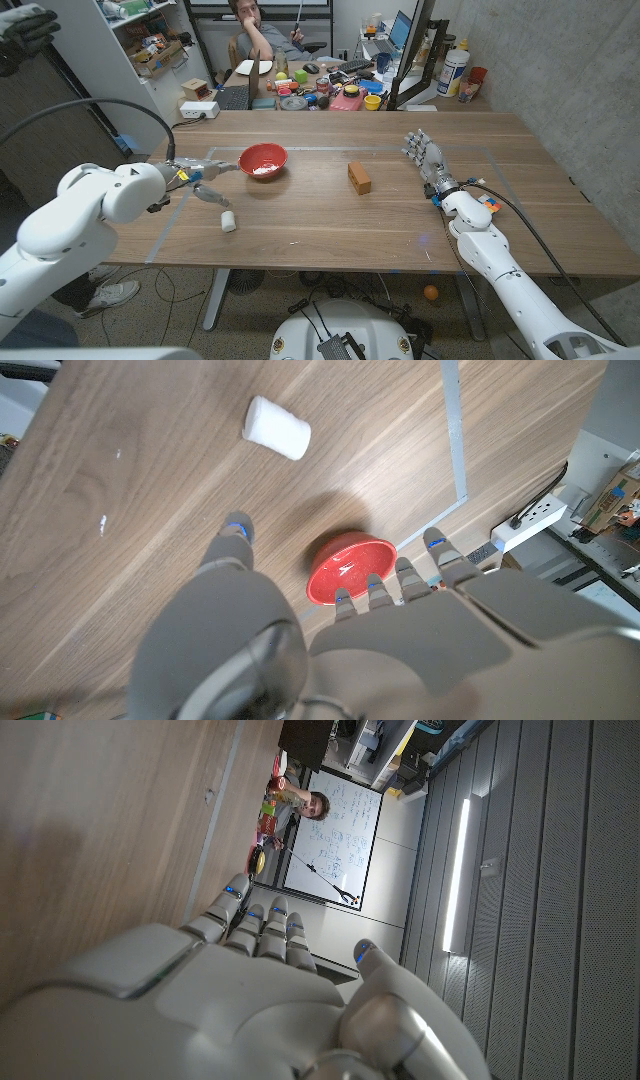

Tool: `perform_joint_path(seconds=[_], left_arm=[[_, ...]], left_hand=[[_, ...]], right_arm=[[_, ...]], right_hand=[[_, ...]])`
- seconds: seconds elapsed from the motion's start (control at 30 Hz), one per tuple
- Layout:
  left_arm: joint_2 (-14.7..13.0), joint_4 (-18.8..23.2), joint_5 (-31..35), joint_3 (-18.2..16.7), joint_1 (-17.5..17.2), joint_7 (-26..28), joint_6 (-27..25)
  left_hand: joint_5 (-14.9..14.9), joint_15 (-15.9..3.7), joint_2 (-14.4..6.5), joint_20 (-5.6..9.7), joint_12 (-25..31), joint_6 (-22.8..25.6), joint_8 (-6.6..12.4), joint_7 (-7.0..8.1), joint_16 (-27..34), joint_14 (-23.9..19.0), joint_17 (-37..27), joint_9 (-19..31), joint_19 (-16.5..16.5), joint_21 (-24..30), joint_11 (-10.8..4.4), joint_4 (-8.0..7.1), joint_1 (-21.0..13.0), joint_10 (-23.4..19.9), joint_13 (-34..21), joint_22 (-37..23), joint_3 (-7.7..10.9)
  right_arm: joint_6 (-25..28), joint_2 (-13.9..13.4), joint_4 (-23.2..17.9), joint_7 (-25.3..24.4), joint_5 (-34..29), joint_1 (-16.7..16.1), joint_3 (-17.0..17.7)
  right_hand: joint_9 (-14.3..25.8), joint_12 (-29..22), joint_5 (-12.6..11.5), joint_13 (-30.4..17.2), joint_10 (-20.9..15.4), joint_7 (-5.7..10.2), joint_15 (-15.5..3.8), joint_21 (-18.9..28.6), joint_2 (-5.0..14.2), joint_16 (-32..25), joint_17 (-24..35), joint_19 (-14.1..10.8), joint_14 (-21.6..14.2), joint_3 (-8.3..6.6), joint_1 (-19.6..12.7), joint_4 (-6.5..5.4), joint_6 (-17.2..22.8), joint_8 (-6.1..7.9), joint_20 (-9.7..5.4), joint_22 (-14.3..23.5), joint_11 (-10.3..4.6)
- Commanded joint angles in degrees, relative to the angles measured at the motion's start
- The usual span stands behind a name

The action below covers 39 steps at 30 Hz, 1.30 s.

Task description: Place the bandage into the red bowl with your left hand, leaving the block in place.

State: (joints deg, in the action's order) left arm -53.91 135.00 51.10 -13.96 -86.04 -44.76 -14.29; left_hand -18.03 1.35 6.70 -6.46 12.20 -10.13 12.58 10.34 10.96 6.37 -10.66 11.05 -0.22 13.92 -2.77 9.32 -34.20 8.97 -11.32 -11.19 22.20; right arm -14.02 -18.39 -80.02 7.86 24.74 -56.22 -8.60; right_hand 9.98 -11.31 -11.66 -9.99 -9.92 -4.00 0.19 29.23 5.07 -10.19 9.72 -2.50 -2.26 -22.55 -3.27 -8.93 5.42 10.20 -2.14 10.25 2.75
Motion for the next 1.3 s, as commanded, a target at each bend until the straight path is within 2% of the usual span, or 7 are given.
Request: perform_joint_path(seconds=[0.03, 0.23, 0.53, 0.7, 1.3], left_arm=[[-2.7, -1.4, 0.6, 2.3, -0.8, 0.3, -1.2], [-2.5, -2.2, -0.8, 2.2, -1.4, 2.6, -0.6], [-4.2, -3.2, -1.1, 4.4, -0.7, 3.6, -1.7], [-5.3, -4.0, 0.1, 7.0, -0.2, 4.7, -2.7], [-9.6, -6.1, -3.3, 13.4, 2.3, 6.1, -6.0]], left_hand=[[-0.4, -0.21, -0.2, -0.1, -0.1, -1.5, 0.15, -0.04, 0.0, 0.1, 0.0, 0.2, 0.6, 0.3, -0.17, 0.3, -1.0, 0.5, -0.2, 0.0, 0.22], [-0.4, -0.27, -0.2, -0.12, -0.1, -1.3, 0.21, -0.03, 0.1, -0.1, 0.0, 0.2, 0.7, 0.3, -0.17, 0.26, -1.4, 0.5, -0.2, 0.0, 0.2], [-0.4, -0.43, -0.1, -0.38, 0.0, -0.8, 0.38, 0.03, 0.1, -0.3, 0.0, 0.2, 1.2, 0.4, -0.25, 0.11, -2.2, 0.2, -0.2, 0.0, 0.1], [-0.4, -0.49, -0.1, -0.2, 0.0, -0.6, 0.4, 0.1, 0.1, -0.4, 0.0, 0.3, 1.4, 0.5, -0.41, 0.02, -2.4, 0.2, -0.2, 0.0, 0.04], [-0.4, -0.58, -0.2, -0.24, -0.1, -0.4, 0.41, 0.17, 0.1, -0.5, -0.1, 0.3, 1.6, 0.4, -0.32, -0.31, -3.1, 0.3, -0.2, 0.0, -0.09]], right_arm=[[-0.5, 0.2, 0.1, 0.2, -0.2, -0.1, 0.1], [-0.6, 0.2, 0.1, 0.3, -0.3, 0.0, 0.0], [-0.9, 0.2, 0.0, 0.2, -0.3, 0.0, -0.1], [-1.2, 0.2, 0.2, 0.4, -0.2, -0.1, 0.0], [-1.2, -0.3, -0.3, 0.3, 0.1, -0.7, 0.6]], right_hand=[[0.2, -0.3, -0.3, -0.3, -0.5, 0.01, -0.13, -0.1, 3.39, -0.1, 0.2, -0.7, -0.6, -0.4, 0.5, -0.18, 0.5, 0.41, -1.28, 0.3, -0.07], [0.2, -0.3, -0.3, -0.3, -0.5, 0.03, -0.11, -0.1, 3.35, -0.1, 0.2, -0.7, -0.6, -0.39, 0.5, -0.18, 0.5, 0.42, -1.26, 0.3, -0.03], [0.2, -0.3, -0.3, -0.3, -0.5, 0.0, -0.11, -0.2, 3.36, -0.1, 0.2, -0.7, -0.7, -0.42, 0.5, -0.16, 0.5, 0.42, -1.3, 0.3, -0.04], [0.2, -0.3, -0.3, -0.3, -0.5, -0.01, -0.09, -0.2, 3.35, -0.1, 0.1, -0.7, -0.7, -0.44, 0.5, -0.14, 0.5, 0.42, -1.3, 0.3, 0.01], [0.2, -0.3, -0.3, -0.3, -0.5, 0.02, -0.16, -0.3, 3.33, -0.1, 0.1, -0.9, -0.8, -0.48, 0.5, -0.14, 0.5, 0.41, -1.21, 0.3, -0.02]])
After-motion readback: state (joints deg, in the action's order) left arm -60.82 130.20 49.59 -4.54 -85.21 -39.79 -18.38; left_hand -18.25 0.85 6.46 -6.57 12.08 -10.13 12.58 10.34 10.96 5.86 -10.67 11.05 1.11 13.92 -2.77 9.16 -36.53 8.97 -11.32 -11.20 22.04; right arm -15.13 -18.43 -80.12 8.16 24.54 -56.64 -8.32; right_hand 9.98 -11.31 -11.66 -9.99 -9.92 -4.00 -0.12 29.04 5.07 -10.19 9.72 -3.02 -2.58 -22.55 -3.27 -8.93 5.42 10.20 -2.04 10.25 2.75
